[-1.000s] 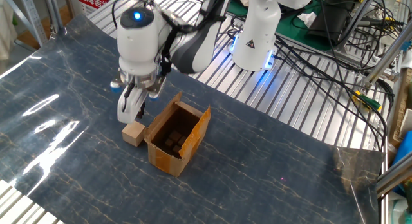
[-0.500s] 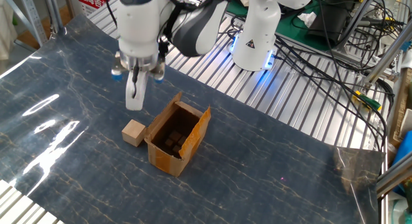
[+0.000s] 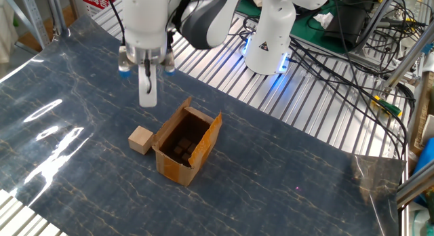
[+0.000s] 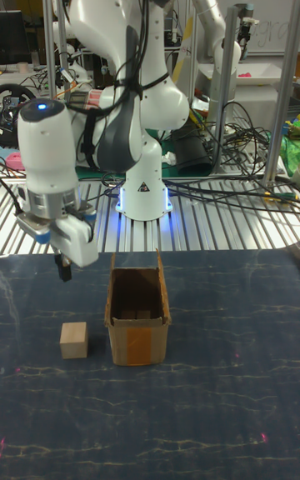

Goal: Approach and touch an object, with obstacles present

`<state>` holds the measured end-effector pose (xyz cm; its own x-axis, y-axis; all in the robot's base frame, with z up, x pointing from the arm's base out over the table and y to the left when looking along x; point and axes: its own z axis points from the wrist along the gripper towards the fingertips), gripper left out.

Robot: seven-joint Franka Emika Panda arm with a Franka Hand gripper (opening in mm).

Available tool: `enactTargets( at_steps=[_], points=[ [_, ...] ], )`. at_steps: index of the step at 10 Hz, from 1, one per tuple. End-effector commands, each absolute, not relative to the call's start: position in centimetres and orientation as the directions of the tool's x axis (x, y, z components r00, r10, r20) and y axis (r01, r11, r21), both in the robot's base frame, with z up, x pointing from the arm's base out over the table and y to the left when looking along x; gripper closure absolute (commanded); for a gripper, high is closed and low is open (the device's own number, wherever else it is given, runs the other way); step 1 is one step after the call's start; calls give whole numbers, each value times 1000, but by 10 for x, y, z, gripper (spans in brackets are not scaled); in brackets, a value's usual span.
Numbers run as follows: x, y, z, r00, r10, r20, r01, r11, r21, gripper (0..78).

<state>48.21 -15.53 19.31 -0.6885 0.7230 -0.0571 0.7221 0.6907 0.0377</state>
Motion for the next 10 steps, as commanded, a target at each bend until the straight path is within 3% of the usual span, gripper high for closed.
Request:
enactTargets(
  at_steps=[1, 7, 10],
  points=[
    [468, -160, 225, -852, 518, -71, 518, 855, 26, 776],
    [468, -160, 225, -965, 235, -114, 236, 972, 3, 776],
    [468, -160, 225, -980, 173, -100, 173, 985, 7, 776]
  ],
)
